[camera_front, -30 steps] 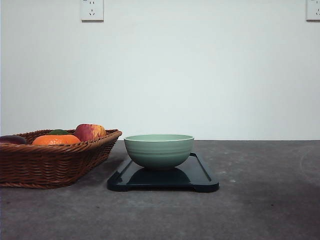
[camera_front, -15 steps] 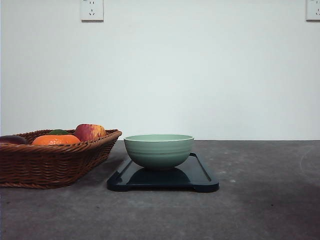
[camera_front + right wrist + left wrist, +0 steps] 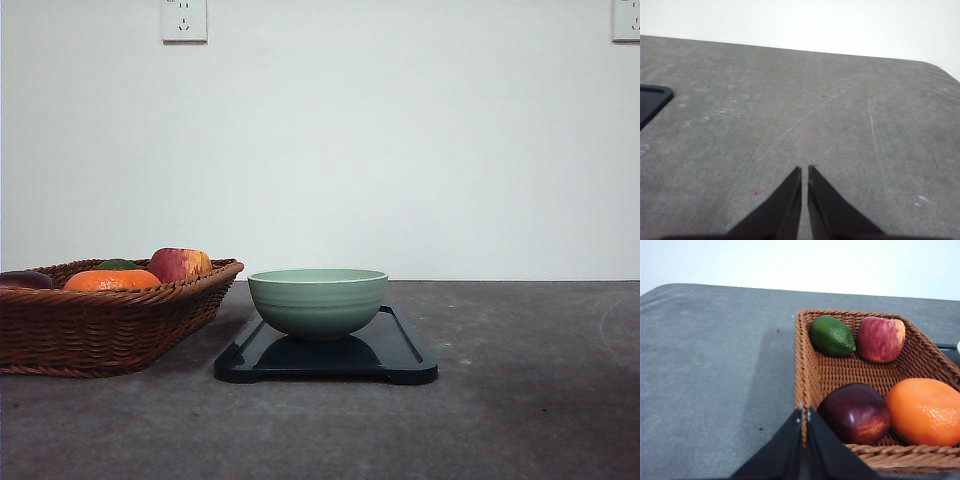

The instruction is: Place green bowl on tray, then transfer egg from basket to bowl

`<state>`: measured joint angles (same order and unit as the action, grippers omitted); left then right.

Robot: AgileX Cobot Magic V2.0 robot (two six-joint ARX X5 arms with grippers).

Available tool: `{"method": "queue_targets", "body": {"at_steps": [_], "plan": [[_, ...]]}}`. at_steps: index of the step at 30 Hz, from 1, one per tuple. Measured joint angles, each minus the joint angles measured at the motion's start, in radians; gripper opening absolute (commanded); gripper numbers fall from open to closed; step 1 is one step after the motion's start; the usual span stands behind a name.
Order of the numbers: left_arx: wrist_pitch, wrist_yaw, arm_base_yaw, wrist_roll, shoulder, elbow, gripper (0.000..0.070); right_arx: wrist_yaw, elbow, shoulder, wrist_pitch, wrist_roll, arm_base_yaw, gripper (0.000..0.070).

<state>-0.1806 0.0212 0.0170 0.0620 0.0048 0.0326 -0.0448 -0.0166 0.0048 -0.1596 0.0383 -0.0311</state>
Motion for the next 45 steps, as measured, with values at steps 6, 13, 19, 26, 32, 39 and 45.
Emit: {"method": "queue_targets", "body": {"at_steps": [6,13,19,26,32,39,45], "plan": [[0.0,0.0,0.0,0.0,0.0,0.0,0.0,0.0,0.0,0.0,0.0,0.0,0.0,0.0015],[0.0,0.0,0.0,0.0,0.0,0.0,0.0,0.0,0.0,0.0,0.0,0.0,0.0,0.0015],[0.0,0.0,0.0,0.0,0.0,0.0,0.0,0.0,0.0,0.0,0.0,0.0,0.0,0.0015],[0.0,0.0,0.0,0.0,0.0,0.0,0.0,0.0,0.0,0.0,0.0,0.0,0.0,0.0015],[0.0,0.0,0.0,0.0,0.0,0.0,0.0,0.0,0.0,0.0,0.0,0.0,0.0,0.0015],[0.0,0.0,0.0,0.0,0.0,0.0,0.0,0.0,0.0,0.0,0.0,0.0,0.0,0.0015],[0.0,0.0,0.0,0.0,0.0,0.0,0.0,0.0,0.0,0.0,0.0,0.0,0.0,0.0015]]}}
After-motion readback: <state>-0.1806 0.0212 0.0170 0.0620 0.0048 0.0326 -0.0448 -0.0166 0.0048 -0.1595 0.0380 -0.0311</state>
